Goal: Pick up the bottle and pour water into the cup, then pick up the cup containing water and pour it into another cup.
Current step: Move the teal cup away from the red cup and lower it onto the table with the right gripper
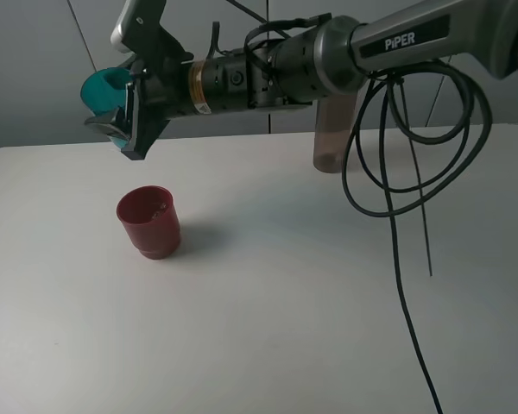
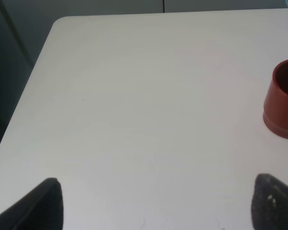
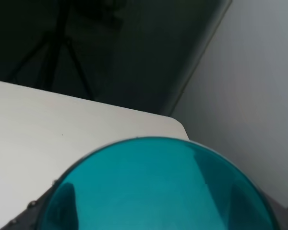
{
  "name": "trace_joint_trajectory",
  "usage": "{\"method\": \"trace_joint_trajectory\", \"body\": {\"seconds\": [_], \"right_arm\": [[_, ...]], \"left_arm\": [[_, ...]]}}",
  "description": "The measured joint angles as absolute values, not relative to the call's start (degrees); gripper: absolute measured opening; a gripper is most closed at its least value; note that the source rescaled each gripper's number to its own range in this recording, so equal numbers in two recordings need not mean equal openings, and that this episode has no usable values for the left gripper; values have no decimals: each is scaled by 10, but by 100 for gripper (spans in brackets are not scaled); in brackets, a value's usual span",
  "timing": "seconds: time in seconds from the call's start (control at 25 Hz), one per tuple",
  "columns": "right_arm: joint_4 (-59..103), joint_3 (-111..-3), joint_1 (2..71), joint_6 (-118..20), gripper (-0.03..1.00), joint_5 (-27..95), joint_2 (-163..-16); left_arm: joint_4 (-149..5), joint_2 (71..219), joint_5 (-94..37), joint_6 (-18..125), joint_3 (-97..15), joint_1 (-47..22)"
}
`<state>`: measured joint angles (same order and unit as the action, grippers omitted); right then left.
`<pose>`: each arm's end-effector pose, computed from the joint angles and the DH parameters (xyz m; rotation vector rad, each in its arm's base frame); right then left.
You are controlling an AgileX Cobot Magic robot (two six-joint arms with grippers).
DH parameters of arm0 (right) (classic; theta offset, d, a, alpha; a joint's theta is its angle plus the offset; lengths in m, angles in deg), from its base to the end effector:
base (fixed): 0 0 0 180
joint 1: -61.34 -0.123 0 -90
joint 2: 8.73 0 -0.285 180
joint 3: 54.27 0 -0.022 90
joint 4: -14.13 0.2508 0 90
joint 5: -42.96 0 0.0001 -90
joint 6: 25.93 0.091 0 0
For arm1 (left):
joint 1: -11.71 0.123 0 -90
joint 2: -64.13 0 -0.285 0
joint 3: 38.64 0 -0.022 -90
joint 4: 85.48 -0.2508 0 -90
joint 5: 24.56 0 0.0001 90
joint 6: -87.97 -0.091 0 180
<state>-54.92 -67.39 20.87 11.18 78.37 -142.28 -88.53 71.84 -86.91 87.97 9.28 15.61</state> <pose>0.3464 0.3602 0.2001 -1.3512 1.2800 0.6824 -0.0079 0.0038 0.2783 -0.0738 2.0583 0.1060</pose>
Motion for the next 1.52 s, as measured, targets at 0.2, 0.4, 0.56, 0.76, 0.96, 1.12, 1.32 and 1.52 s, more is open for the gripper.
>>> {"method": "trace_joint_trajectory", "body": {"seconds": [0.2,0.4,0.56,0.76,0.96,1.12,1.32,1.52], "right_arm": [[-493,-575,217,113,9,773,-1366],[-461,-472,247,87,9,770,-1297],[-439,-387,285,85,9,770,-1245],[-421,-290,350,68,9,790,-1200],[-391,-218,420,18,9,821,-1195],[-321,-181,455,-71,9,821,-1195],[-226,-176,473,-120,9,837,-1228],[-125,-192,473,-130,9,853,-1310]], "left_arm": [[-885,718,-869,880,93,156],[-885,718,-869,880,93,156],[-885,718,-869,880,93,156],[-885,718,-869,880,93,156],[-885,718,-869,880,93,156],[-885,718,-869,880,93,156],[-885,718,-869,880,93,156],[-885,718,-869,880,93,156]]}}
